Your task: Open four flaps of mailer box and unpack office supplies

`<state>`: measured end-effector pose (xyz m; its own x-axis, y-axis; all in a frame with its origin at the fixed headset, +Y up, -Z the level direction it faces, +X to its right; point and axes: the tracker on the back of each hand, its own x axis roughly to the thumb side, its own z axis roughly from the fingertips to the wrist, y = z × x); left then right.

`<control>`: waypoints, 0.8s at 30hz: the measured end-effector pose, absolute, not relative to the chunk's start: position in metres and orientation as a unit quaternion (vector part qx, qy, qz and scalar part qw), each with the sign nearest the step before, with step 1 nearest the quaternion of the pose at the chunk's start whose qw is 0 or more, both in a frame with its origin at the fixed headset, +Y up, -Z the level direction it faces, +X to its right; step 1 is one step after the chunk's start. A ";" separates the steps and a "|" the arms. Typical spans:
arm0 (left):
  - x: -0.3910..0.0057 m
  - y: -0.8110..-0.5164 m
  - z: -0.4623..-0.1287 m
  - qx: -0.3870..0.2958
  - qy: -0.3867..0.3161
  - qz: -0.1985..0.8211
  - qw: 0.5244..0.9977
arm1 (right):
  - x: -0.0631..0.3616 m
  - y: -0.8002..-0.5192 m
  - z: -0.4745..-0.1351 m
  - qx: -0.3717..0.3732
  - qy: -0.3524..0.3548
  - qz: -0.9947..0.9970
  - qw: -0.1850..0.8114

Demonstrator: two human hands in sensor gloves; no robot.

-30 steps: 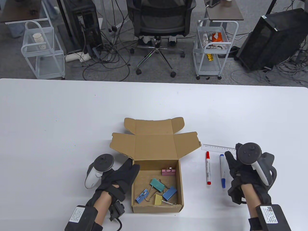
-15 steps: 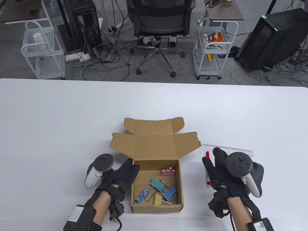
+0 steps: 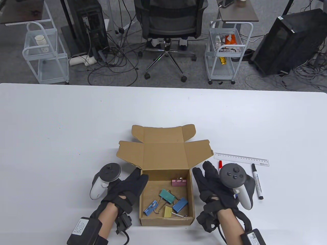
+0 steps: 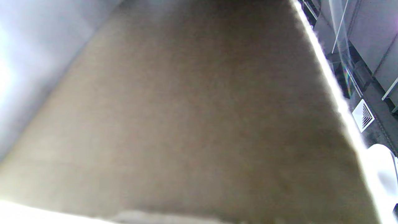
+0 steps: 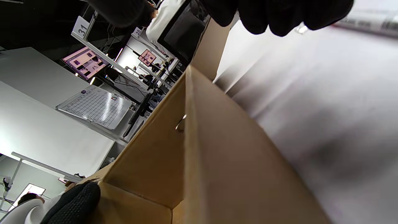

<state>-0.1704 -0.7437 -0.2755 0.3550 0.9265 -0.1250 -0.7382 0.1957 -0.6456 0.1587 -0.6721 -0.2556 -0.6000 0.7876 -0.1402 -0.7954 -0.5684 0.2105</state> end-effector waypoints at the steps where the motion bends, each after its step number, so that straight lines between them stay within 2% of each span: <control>1: -0.170 -0.744 -0.275 -0.319 -0.148 0.548 0.759 | 0.155 -0.675 -0.257 -0.015 0.134 0.881 0.454; 11: -0.170 -0.744 -0.275 -0.319 -0.148 0.548 0.759 | 0.132 -0.692 -0.260 -0.017 0.170 0.860 0.482; 24: -0.170 -0.744 -0.275 -0.319 -0.148 0.548 0.759 | 0.138 -0.711 -0.256 -0.027 0.172 0.819 0.547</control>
